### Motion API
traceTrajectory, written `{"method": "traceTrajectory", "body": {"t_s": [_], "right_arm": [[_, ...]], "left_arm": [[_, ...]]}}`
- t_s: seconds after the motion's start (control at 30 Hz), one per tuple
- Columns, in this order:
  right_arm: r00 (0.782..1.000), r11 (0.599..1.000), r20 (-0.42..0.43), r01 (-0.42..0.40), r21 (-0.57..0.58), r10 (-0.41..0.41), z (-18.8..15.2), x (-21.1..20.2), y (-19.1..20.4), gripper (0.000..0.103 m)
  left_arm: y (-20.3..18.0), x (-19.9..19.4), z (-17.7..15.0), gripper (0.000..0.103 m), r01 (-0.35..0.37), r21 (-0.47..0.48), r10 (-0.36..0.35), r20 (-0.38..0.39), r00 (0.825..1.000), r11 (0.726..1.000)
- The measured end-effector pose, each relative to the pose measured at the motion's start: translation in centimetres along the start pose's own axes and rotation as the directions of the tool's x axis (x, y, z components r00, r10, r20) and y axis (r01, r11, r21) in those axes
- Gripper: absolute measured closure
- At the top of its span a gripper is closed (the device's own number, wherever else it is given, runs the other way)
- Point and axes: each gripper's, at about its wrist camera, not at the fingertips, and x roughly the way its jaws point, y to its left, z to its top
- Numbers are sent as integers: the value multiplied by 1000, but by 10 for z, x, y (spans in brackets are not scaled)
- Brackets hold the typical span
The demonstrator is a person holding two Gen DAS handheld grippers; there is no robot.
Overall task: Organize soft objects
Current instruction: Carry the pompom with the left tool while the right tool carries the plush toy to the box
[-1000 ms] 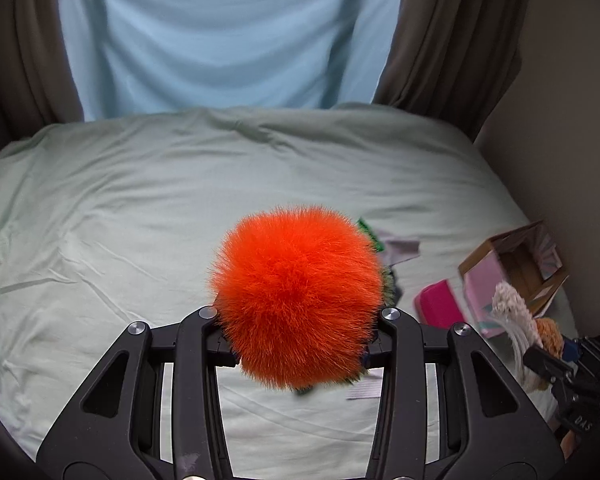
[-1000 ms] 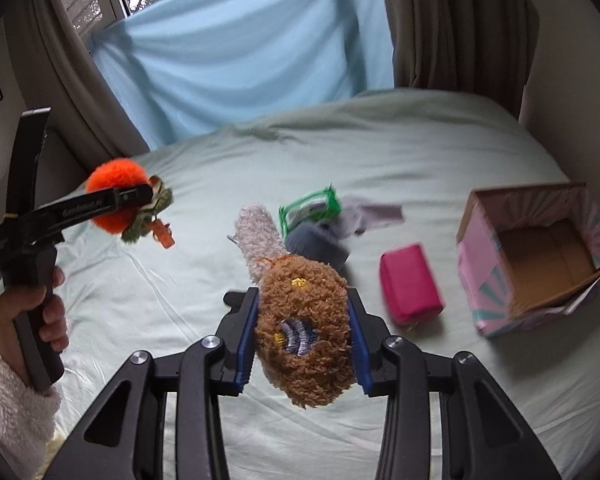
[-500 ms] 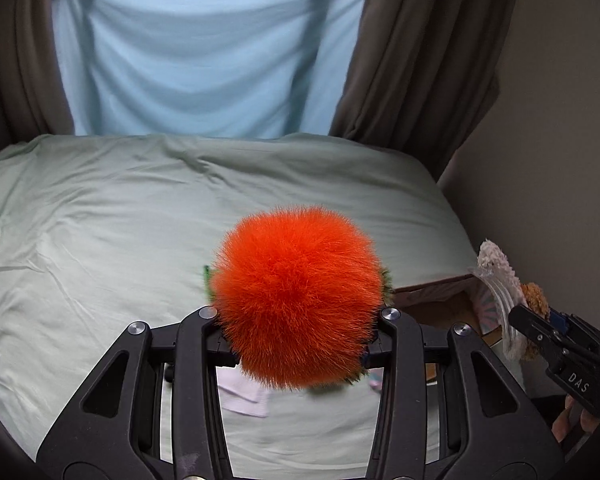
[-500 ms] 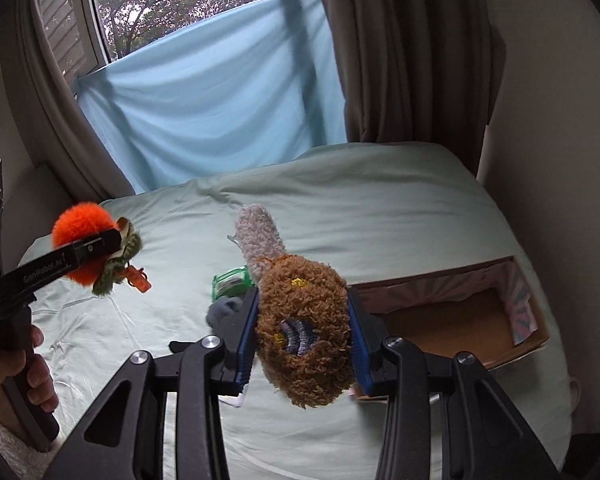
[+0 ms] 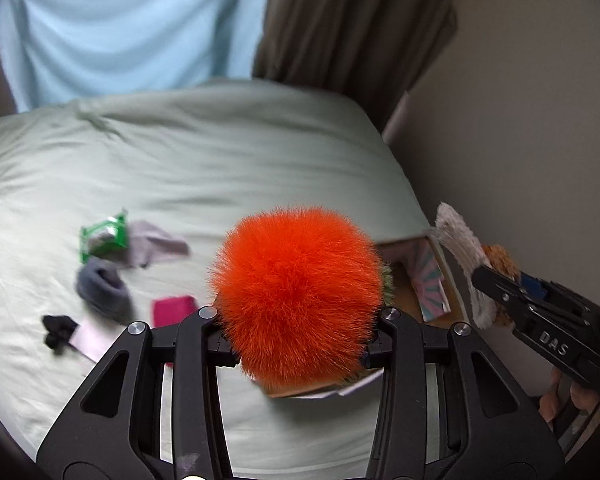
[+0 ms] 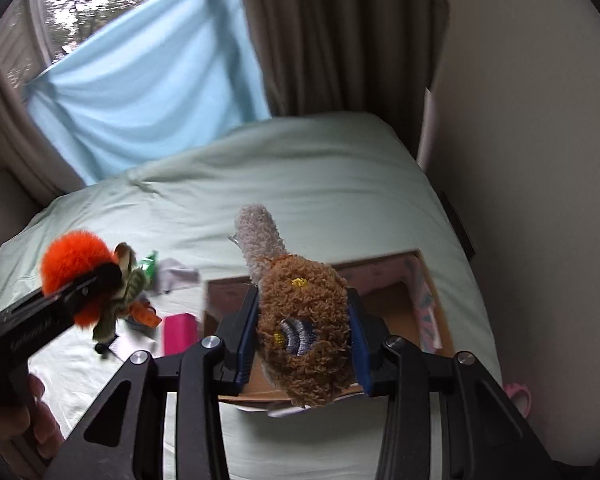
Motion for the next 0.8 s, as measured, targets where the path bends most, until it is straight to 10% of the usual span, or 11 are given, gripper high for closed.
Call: {"method": "traceTrajectory", "body": {"t_s": [0.27,0.8], "right_arm": [[980,990,-199,37,140,-9,-11,75,-59,66],[878,989,-471,-18,148,86,-15,194,-72,63]], "left_arm": [[-41,83,-16,67,-27,70,38,-161,986,997],[-49,186,-41,65,-97,129,141,-406,903,987]]}}
